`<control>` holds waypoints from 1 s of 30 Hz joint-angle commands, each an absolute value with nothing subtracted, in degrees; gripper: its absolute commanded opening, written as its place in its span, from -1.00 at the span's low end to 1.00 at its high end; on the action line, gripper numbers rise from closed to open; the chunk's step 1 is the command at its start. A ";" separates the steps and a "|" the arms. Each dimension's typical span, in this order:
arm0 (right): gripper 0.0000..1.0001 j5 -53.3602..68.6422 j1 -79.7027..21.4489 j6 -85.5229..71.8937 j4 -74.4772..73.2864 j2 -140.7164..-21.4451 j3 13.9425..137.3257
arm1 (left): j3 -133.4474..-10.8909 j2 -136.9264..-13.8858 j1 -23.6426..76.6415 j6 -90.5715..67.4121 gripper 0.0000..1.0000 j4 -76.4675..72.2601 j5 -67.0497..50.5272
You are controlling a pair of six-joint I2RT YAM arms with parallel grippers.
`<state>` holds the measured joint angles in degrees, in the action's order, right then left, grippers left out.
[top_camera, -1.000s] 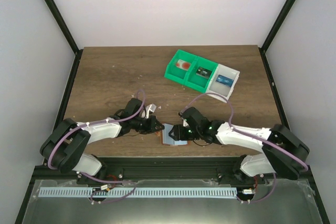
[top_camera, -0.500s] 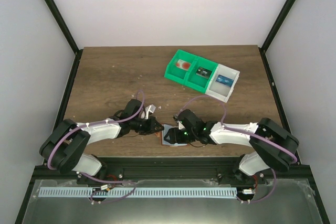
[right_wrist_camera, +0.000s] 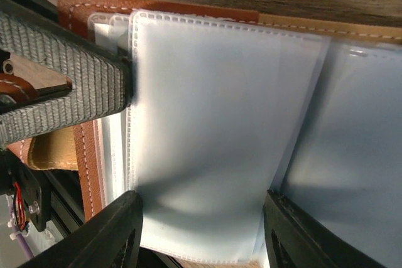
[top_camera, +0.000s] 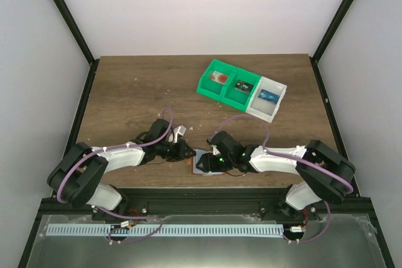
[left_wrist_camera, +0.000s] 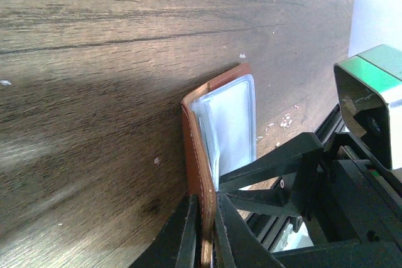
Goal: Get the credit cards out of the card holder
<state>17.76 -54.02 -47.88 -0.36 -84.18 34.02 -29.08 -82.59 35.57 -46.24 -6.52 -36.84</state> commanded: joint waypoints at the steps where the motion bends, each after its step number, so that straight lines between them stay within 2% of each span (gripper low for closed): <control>1: 0.06 15.21 -54.62 -48.61 -2.33 -85.26 35.04 | -29.34 -81.56 35.81 -45.84 -0.80 -7.02 -38.05; 13: -0.09 12.74 -54.67 -48.94 -3.91 -83.86 33.68 | -29.73 -81.43 35.83 -45.34 -1.00 -6.42 -38.32; 18: -0.18 12.98 -54.62 -49.17 -4.07 -82.95 33.64 | -29.79 -81.06 35.84 -45.35 -1.00 -6.14 -38.41; 21: -0.15 14.12 -54.67 -49.42 -3.82 -81.81 34.09 | -29.75 -80.95 35.82 -45.43 -1.00 -5.98 -38.36; 22: -0.13 14.59 -54.67 -49.53 -3.41 -81.21 34.21 | -29.85 -81.01 35.82 -45.47 -0.98 -5.90 -38.28; 25: -0.08 15.63 -54.66 -50.05 -2.12 -80.72 34.54 | -30.09 -81.10 35.88 -45.44 -0.71 -5.89 -38.39; 27: -0.04 15.91 -54.67 -50.35 -1.81 -81.25 35.07 | -30.13 -80.92 35.82 -45.39 -0.61 -5.81 -38.43; 28: -0.02 16.23 -54.67 -50.43 -1.65 -81.64 35.27 | -30.15 -80.75 35.90 -45.56 -0.62 -5.86 -38.41; 30: 0.01 16.73 -54.67 -50.61 -0.94 -82.43 35.41 | -29.85 -80.53 35.89 -45.85 -0.78 -6.21 -38.49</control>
<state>15.55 -54.19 -49.91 -2.20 -81.82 33.91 -29.15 -82.15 35.57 -46.13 -5.37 -37.65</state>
